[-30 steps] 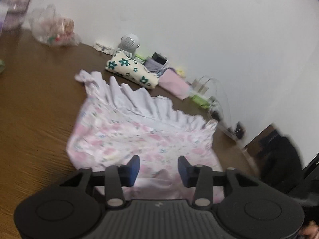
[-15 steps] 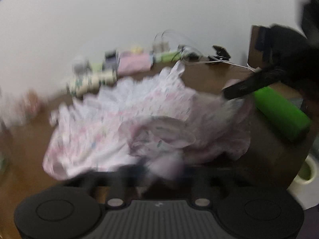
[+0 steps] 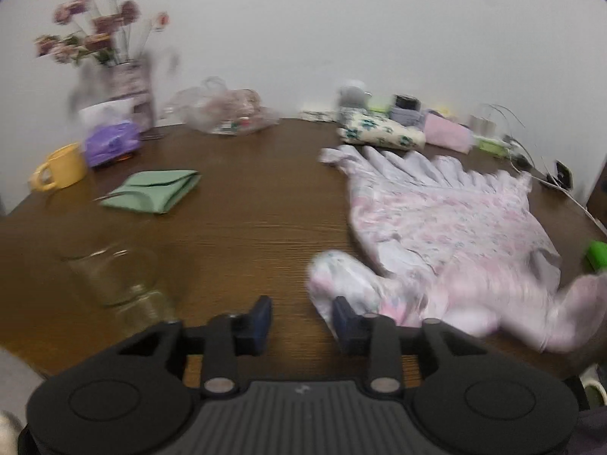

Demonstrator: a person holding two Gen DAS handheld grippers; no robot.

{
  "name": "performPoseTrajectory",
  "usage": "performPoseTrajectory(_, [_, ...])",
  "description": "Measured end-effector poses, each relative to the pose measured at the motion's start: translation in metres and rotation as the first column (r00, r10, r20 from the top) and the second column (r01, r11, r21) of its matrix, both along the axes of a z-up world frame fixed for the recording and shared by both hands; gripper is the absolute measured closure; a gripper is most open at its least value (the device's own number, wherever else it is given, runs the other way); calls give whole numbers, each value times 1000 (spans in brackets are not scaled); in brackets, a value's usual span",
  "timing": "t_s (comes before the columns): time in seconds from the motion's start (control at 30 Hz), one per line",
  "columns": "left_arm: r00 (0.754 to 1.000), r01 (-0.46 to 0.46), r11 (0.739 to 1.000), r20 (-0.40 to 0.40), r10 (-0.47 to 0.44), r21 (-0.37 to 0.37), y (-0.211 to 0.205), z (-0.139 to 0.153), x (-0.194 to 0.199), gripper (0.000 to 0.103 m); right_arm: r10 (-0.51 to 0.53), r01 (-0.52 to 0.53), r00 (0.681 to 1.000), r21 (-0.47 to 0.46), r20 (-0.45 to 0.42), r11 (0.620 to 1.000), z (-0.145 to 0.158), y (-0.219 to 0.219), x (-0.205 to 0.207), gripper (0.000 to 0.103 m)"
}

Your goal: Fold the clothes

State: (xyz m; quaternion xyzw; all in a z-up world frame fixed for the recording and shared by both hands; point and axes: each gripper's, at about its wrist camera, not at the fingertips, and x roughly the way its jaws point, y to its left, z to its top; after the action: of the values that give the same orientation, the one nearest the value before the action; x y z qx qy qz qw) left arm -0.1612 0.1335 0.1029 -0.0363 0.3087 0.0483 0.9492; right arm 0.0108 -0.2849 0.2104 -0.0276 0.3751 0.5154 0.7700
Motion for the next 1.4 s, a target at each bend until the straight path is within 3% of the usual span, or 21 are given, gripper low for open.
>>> performPoseTrajectory(0.03, [997,48,998,58,-45,-47,3,7,-9,61,35,-34,999,-21,11,999,3,6,-4,59])
performPoseTrajectory(0.07, [990,94,992,109,-85,-80,3,13,-16,46,50,-49,998,-21,29,999,10,7,-5,53])
performPoseTrajectory(0.1, [981,135,986,153,-119,-101,2,19,-20,29,55,-54,997,-7,55,999,21,6,-3,50])
performPoseTrajectory(0.17, [964,199,972,205,-170,-128,-7,25,-19,21,35,-36,993,11,112,999,43,4,9,49])
performPoseTrajectory(0.23, [968,223,964,151,-201,-146,-30,17,6,23,-4,17,973,-55,231,998,61,18,31,46])
performPoseTrajectory(0.33, [968,248,957,-8,-251,-149,-70,-11,46,44,19,70,929,-226,371,972,65,61,78,46])
performPoseTrajectory(0.37, [965,248,959,-48,-257,-136,-81,-20,55,49,40,68,929,-276,367,959,58,76,99,46])
performPoseTrajectory(0.43, [961,248,963,-99,-259,-108,-98,-35,62,49,76,62,934,-367,350,928,45,104,143,47])
performPoseTrajectory(0.5, [954,257,958,-125,-272,-124,-103,-47,60,49,90,37,951,-399,294,916,29,120,184,48])
performPoseTrajectory(0.57, [959,244,962,-117,-258,-127,-97,-53,57,50,41,62,973,-428,228,902,10,127,223,54])
performPoseTrajectory(0.63, [966,208,971,-129,-223,-121,-88,-52,59,54,-25,108,983,-461,181,881,-8,131,258,66])
performPoseTrajectory(0.73, [973,175,980,-137,-188,-98,-71,-49,65,60,-79,187,970,-502,230,844,-24,130,281,70])
performPoseTrajectory(0.87, [967,203,979,-163,-198,16,-51,-45,88,64,-112,252,952,-523,283,814,-34,116,286,71])
performPoseTrajectory(0.93, [963,214,975,-176,-202,55,-38,-43,108,60,-150,282,949,-538,277,794,-34,107,282,85])
performPoseTrajectory(0.97, [962,216,975,-186,-201,60,-32,-42,121,59,-160,310,940,-560,300,768,-35,102,277,86])
performPoseTrajectory(1.03, [958,223,971,-201,-203,83,-22,-40,147,59,-141,359,916,-606,376,710,-40,91,256,93])
performPoseTrajectory(1.1, [958,230,966,-204,-204,117,-18,-39,172,59,-121,368,909,-631,399,683,-44,77,230,100])
performPoseTrajectory(1.2, [952,255,957,-208,-224,138,-18,-38,204,59,-103,385,898,-651,428,654,-48,56,190,100])
performPoseTrajectory(1.3, [953,261,941,-211,-216,216,-23,-39,227,58,-76,338,921,-686,382,644,-45,39,155,100])
performPoseTrajectory(1.37, [956,257,926,-216,-201,276,-26,-38,237,58,-72,269,952,-702,297,660,-37,26,142,100])
performPoseTrajectory(1.4, [958,249,930,-211,-195,270,-24,-33,236,59,-79,232,966,-694,246,681,-29,19,141,99])
